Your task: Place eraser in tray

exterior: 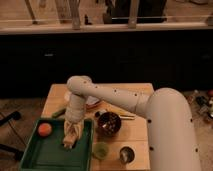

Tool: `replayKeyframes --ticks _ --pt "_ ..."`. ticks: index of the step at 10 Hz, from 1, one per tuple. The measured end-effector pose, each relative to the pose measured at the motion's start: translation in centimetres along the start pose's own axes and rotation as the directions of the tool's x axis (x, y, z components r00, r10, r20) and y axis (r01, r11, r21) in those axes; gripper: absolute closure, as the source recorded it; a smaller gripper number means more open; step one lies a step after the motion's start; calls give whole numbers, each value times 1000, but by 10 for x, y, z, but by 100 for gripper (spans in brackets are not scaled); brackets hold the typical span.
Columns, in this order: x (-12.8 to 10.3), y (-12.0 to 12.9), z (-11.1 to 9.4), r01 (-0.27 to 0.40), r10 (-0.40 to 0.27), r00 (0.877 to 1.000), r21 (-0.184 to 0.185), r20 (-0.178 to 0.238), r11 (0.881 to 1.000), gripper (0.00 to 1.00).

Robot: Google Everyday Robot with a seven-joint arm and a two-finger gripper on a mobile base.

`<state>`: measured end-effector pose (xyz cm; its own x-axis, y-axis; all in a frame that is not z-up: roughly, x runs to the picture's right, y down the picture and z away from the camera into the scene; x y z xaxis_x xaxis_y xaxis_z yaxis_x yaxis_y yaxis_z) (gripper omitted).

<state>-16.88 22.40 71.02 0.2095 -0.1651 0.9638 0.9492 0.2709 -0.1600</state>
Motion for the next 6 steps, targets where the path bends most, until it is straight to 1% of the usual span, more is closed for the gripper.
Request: replayKeyframes --ticks 3,5,6 --pt "2 -7 14 25 -24 999 -11 38 1000 100" --pt "2 -11 18 42 -42 998 1 50 999 89" --pt "1 -14 19 56 -57 997 11 56 998 78"
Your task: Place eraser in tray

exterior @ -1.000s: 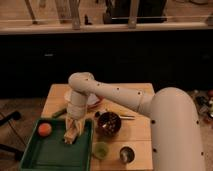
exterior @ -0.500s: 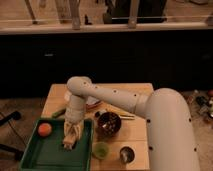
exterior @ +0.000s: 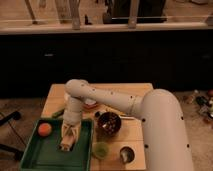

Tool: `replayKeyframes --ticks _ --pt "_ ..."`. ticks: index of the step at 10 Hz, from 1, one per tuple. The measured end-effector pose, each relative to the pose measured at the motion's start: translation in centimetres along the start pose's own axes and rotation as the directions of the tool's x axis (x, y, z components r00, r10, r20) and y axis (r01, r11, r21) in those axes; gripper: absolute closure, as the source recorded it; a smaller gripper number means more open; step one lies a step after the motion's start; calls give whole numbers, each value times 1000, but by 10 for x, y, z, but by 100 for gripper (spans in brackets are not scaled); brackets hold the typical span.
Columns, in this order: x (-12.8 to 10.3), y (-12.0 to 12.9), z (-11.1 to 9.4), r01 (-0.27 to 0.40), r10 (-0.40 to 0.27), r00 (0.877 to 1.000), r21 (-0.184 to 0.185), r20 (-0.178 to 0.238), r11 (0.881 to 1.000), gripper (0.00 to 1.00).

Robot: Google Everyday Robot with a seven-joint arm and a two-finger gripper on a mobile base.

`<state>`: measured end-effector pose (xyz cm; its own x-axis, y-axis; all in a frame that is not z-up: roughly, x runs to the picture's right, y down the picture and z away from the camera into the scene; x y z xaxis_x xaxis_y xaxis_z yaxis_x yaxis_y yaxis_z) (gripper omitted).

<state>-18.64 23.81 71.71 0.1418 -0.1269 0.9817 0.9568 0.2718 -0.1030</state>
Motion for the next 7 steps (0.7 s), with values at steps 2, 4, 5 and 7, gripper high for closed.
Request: replayKeyframes --ticks 2,4,5,7 --pt "-1 -4 4 24 -24 1000 9 18 1000 57" --pt "3 -8 14 40 -41 998 11 50 999 35" --pt "3 -9 17 45 -46 997 11 58 999 28" --pt "3 -12 21 60 -61 996 14 66 998 20"
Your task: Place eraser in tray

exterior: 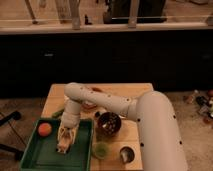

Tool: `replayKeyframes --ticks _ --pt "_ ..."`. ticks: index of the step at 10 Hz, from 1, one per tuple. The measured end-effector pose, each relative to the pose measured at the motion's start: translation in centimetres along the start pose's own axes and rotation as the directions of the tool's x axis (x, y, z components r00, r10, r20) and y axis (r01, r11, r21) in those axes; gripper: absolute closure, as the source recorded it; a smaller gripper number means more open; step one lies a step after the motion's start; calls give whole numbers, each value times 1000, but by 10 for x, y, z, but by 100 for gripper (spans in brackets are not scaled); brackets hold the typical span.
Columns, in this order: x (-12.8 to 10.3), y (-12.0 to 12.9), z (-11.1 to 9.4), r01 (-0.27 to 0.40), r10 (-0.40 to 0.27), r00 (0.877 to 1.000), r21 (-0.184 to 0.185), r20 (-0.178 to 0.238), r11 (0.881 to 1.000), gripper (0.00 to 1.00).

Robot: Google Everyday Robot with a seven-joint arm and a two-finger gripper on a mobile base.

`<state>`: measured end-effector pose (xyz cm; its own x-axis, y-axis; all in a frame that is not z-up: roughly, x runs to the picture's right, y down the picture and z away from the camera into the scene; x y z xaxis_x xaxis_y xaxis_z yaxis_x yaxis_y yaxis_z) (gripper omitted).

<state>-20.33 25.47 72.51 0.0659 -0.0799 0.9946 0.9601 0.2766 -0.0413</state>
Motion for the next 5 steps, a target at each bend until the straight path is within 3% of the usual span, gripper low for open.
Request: replayKeyframes --ticks 5 --pt "-4 0 -2 39 -39 999 18 -23 999 20"
